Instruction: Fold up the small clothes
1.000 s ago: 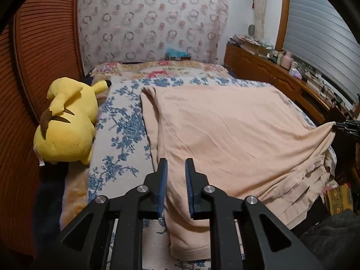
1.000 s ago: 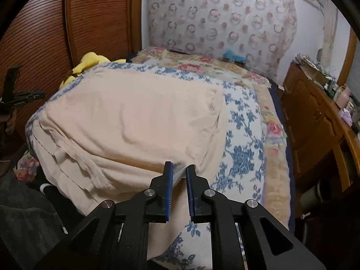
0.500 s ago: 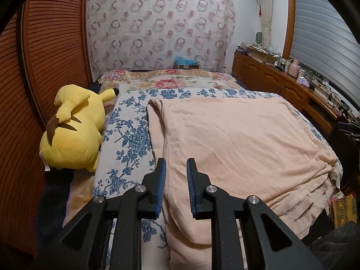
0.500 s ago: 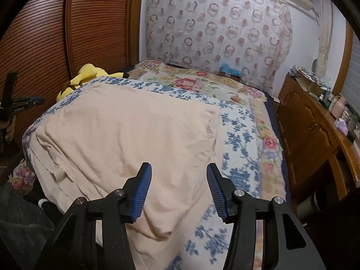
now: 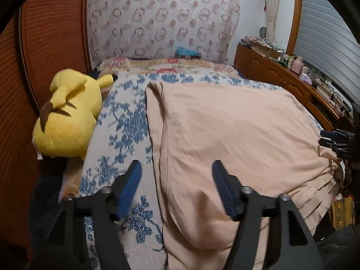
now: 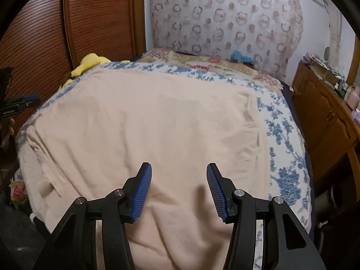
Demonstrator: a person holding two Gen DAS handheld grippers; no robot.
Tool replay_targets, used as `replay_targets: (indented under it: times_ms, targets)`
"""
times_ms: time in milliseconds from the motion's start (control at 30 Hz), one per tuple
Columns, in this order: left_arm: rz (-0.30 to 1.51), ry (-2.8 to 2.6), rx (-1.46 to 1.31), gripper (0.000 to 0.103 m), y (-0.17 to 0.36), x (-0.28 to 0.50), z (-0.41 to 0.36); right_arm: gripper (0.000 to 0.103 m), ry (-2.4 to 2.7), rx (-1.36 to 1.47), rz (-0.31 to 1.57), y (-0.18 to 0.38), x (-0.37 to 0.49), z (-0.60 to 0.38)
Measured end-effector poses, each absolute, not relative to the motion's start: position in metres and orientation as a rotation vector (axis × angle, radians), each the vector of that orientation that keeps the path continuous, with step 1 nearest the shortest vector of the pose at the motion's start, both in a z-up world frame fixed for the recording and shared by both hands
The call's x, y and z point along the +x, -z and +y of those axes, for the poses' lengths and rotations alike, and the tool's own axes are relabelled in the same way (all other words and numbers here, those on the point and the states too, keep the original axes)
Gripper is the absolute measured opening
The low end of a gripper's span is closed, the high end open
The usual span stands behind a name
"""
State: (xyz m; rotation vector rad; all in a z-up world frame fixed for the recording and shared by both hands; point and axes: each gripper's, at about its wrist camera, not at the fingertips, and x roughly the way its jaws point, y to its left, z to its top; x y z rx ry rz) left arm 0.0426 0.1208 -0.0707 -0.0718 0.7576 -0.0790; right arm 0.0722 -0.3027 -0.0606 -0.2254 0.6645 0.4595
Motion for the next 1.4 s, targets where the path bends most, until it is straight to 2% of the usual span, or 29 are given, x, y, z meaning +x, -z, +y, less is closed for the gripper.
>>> replay_targets:
  times_ms: [767, 1100, 1400]
  targets:
    - [0.82, 0.075, -0.081, 0.071, 0.106, 0.023, 0.118, 0.055, -0.444, -0.245, 0.702, 0.078, 0.082, -0.281]
    - [0.813, 0.108, -0.074, 0.038, 0.106, 0.019, 0.116, 0.058, -0.447, -0.241, 0.703, 0.079, 0.083, -0.281]
    - [0.828, 0.131, -0.057, 0.036, 0.105, 0.014, 0.109, 0.059, -0.449, -0.241, 0.703, 0.079, 0.083, -0.281]
